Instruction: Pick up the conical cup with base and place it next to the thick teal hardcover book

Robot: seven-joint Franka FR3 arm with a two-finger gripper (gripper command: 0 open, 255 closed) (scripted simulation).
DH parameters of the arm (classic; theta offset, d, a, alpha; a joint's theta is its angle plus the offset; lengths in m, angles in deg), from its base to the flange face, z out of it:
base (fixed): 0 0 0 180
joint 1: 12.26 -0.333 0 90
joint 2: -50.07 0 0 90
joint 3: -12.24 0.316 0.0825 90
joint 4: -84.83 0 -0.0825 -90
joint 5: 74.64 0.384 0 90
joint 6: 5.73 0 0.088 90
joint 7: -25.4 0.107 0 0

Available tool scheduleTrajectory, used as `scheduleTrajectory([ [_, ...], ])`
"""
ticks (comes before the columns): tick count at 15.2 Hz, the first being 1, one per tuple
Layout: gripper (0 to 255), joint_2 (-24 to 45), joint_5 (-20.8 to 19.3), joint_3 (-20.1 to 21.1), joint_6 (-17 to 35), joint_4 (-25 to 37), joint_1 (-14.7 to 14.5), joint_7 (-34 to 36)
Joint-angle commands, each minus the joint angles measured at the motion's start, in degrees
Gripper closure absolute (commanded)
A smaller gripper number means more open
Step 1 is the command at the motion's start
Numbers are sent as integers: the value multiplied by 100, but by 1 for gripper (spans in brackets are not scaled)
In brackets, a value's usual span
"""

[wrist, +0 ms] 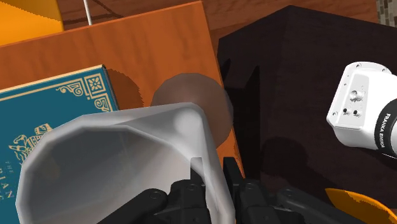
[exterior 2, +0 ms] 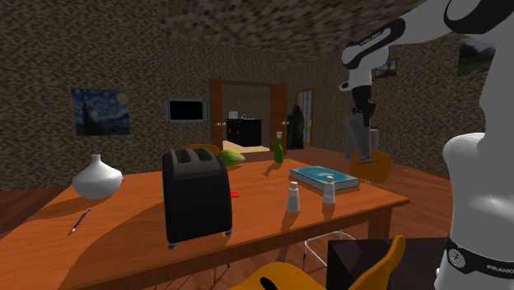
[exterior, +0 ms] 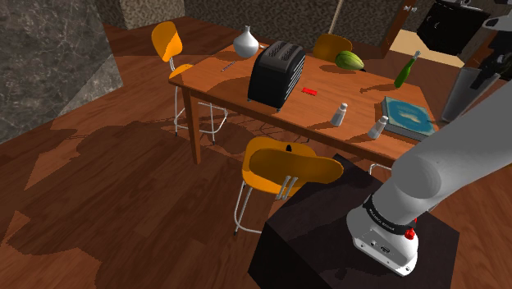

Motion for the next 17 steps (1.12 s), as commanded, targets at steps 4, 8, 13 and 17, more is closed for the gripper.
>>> scheduleTrajectory([
  [4,255,3,-9,-33,384,-377,9,37],
  [8,255,45,10,-86,694,-661,11,36],
  [13,255,160,79,-177,1088,-989,5,-5],
  [17,255,305,181,-265,1409,-1229,-5,-74],
])
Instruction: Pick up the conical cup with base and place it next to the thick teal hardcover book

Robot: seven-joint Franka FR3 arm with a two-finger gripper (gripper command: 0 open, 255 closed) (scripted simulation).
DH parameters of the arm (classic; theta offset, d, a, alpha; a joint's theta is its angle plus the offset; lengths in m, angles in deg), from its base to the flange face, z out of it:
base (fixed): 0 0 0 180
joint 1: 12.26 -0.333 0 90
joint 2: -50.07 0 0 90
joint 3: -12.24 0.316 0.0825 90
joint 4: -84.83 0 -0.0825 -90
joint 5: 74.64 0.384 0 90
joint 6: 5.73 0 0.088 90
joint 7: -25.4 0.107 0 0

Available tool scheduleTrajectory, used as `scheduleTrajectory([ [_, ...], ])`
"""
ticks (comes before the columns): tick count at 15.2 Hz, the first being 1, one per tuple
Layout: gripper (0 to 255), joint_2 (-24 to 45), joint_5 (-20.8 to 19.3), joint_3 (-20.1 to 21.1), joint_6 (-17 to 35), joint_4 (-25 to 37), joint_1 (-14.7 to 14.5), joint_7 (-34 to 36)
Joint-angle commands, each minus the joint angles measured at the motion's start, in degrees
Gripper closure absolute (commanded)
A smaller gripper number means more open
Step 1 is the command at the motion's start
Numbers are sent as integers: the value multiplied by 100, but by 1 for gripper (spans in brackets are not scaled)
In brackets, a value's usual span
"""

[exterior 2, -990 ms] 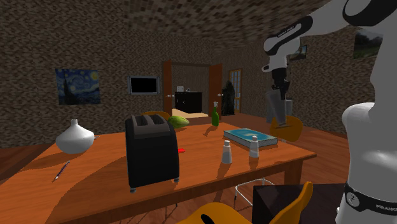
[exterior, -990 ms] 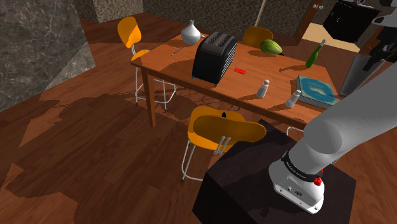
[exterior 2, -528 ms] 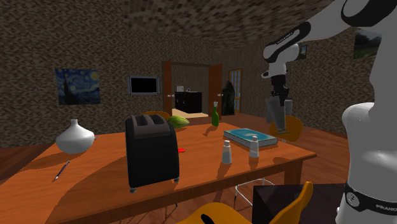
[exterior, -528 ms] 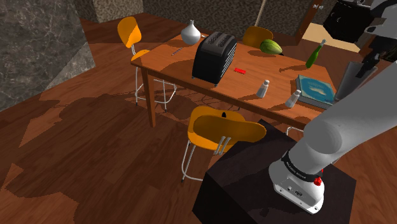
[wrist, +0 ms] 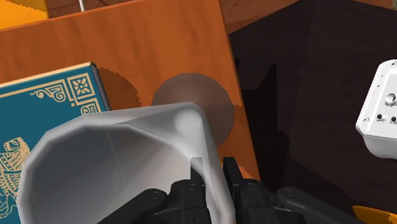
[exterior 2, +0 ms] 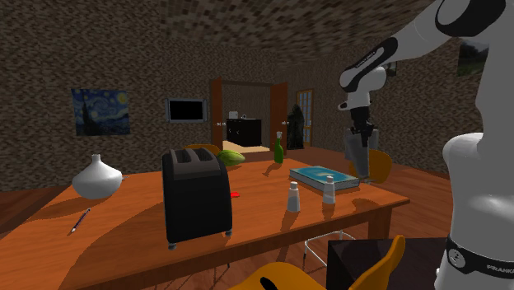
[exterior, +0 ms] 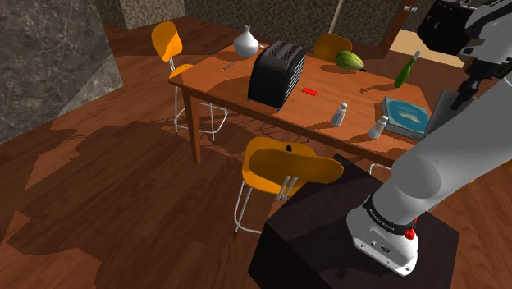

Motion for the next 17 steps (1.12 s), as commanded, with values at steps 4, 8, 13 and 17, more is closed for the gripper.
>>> scheduleTrajectory([
  [4,255,200,152,-99,408,-299,-8,-104],
  [8,255,299,234,-133,544,-386,-7,-163],
  [13,255,300,234,-133,544,-386,-7,-163],
  [17,0,300,234,-134,544,-386,-7,-164],
])
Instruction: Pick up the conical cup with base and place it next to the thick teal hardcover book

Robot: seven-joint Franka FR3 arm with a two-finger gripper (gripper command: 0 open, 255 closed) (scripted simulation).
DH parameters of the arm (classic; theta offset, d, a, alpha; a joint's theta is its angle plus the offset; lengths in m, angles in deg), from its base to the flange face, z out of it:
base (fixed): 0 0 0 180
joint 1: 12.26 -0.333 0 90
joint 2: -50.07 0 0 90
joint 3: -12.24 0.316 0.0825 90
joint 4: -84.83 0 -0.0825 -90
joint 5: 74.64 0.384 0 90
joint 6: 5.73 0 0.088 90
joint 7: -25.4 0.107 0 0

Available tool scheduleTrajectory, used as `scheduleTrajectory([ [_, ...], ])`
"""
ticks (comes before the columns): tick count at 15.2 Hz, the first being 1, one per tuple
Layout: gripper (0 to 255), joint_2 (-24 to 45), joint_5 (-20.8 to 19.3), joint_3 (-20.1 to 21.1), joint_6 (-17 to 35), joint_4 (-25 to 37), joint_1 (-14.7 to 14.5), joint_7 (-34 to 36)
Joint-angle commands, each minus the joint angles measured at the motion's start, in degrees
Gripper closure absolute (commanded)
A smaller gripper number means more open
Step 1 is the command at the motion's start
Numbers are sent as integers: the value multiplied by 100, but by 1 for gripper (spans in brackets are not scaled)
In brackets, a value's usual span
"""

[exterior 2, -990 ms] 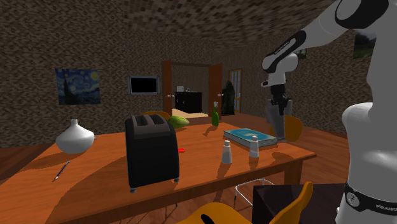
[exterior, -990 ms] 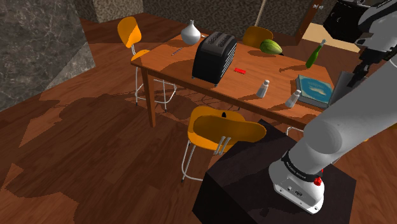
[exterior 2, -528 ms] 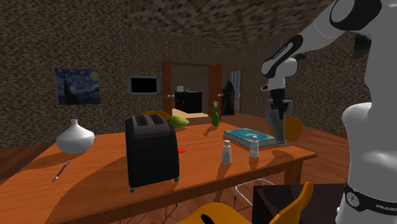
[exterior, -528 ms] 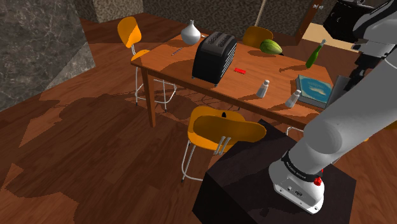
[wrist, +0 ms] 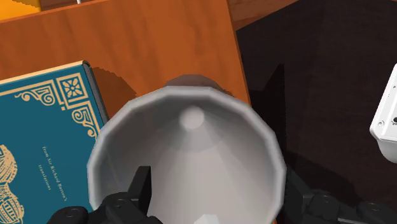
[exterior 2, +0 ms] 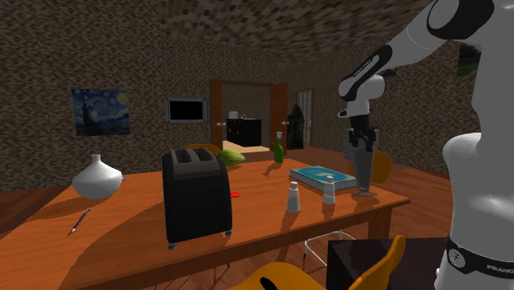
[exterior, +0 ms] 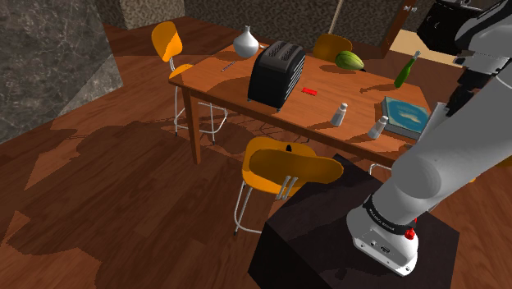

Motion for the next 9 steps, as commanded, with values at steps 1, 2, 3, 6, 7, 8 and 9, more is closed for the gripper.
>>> scheduleTrajectory([
  [1,0,0,0,0,0,0,0,0],
  [2,0,0,0,0,0,0,0,0],
  [3,0,-62,-43,29,-198,168,-11,37],
  [6,0,-131,-72,88,-739,673,-41,69],
  [7,0,-132,-72,87,-739,673,-42,69],
  [8,0,-132,-72,86,-739,673,-43,69],
  [9,0,-132,-73,87,-739,672,-42,69],
])
